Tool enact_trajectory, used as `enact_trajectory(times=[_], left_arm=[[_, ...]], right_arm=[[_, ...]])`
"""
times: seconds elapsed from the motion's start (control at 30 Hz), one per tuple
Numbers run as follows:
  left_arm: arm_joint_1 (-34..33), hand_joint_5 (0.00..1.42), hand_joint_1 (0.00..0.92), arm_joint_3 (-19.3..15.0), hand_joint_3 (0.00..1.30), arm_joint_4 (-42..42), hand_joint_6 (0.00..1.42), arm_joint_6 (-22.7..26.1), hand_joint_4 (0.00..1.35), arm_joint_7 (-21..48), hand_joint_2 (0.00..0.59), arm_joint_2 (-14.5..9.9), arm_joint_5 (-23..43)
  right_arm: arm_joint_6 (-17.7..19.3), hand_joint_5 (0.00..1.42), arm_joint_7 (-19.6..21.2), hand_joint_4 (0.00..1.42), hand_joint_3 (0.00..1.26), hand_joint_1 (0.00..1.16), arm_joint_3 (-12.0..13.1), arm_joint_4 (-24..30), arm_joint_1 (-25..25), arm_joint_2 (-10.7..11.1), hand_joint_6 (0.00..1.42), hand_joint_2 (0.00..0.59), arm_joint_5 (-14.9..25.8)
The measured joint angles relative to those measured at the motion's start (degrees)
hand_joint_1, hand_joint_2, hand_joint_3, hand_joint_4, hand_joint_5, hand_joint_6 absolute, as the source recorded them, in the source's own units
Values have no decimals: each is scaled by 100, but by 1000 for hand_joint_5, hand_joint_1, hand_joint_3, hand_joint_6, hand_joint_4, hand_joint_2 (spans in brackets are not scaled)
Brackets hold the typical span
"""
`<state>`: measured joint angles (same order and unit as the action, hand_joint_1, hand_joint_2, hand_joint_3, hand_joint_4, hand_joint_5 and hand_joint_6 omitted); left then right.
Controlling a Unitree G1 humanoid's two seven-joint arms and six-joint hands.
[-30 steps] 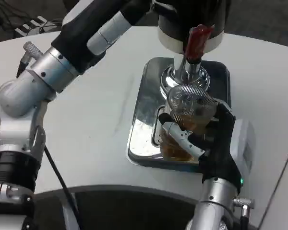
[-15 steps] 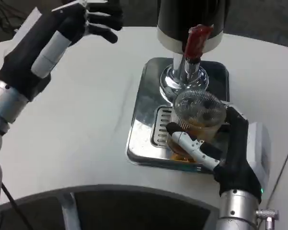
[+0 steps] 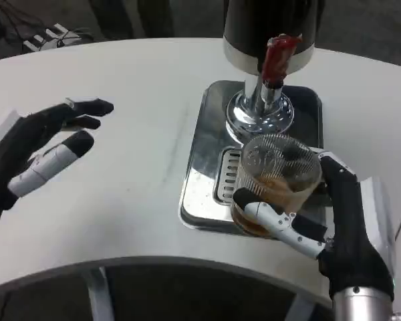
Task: Grasp the cup under the faucet to collect the drink, then remove the cup.
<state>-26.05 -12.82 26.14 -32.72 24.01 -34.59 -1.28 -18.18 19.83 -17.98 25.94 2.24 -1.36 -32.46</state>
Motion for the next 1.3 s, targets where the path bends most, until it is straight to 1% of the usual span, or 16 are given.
enact_trajectory(times=[0.1, 0.2, 0.3, 0.4, 0.53, 0.57, 0.63, 0.67, 0.77, 0.87, 1.03, 1.1, 1.2, 1.3], left_arm=[[213, 120, 0, 110, 275, -347, 137, -3, 112, -65, 33, 0, -172], [485, 82, 0, 308, 251, -774, 129, 8, 76, -110, 38, 0, -380], [649, 74, 0, 383, 240, -994, 128, 68, 65, -132, 39, 1, -394], [818, 32, 0, 473, 194, -1272, 71, 132, 7, -170, 39, 6, -427], [1036, 1, 0, 596, 166, -1701, 45, 220, 0, -191, 43, 0, -719], [1132, 0, 0, 667, 146, -1869, 36, 229, 0, -191, 45, -5, -829], [1206, 0, 0, 681, 129, -2007, 20, 282, 0, -194, 52, -12, -895], [1283, 0, 0, 699, 118, -2180, 7, 325, 0, -194, 51, -32, -1020], [1431, 0, 0, 726, 102, -2430, 0, 395, 0, -193, 51, -41, -1076], [1666, 0, 0, 754, 51, -2794, 0, 529, 0, -189, 53, -66, -1267], [2028, 0, 0, 795, 27, -3340, 0, 800, 0, -177, 51, -123, -1524], [2216, 0, 0, 791, 26, -3622, 0, 988, 0, -177, 51, -134, -1653], [2447, 0, 0, 779, 29, -3884, 0, 1216, 0, -178, 54, -133, -1742], [2602, 0, 0, 745, 32, -4075, 0, 1296, 0, -188, 55, -127, -1757]], right_arm=[[-14, 1087, -207, 1041, 890, 821, 8, 211, -118, 53, 597, 126, -84], [-14, 1086, -476, 1051, 895, 826, 93, 474, -195, 154, 597, 121, -190], [-14, 1086, -651, 1053, 896, 828, 168, 607, -287, 215, 597, 119, -216], [-13, 1097, -824, 1053, 896, 832, 219, 640, -331, 261, 597, 118, -225], [-9, 1099, -1045, 1053, 896, 838, 274, 769, -355, 406, 597, 118, -232], [13, 1099, -1118, 1053, 898, 839, 322, 847, -355, 450, 597, 119, -241], [16, 1100, -1167, 1062, 905, 844, 348, 889, -363, 463, 611, 119, -242], [16, 1100, -1226, 1064, 906, 844, 372, 954, -390, 501, 613, 119, -243], [58, 1100, -1310, 1066, 906, 845, 390, 1081, -441, 606, 615, 119, -297], [96, 1100, -1432, 1066, 906, 848, 389, 1203, -519, 690, 617, 119, -369], [209, 1100, -1586, 1054, 906, 879, 377, 1291, -616, 801, 621, 101, -437], [246, 1100, -1662, 1053, 906, 896, 364, 1356, -686, 860, 621, 95, -470], [347, 1100, -1688, 1053, 913, 918, 318, 1487, -743, 866, 631, 92, -519], [387, 1100, -1690, 1053, 916, 922, 294, 1521, -765, 842, 632, 90, -541]])
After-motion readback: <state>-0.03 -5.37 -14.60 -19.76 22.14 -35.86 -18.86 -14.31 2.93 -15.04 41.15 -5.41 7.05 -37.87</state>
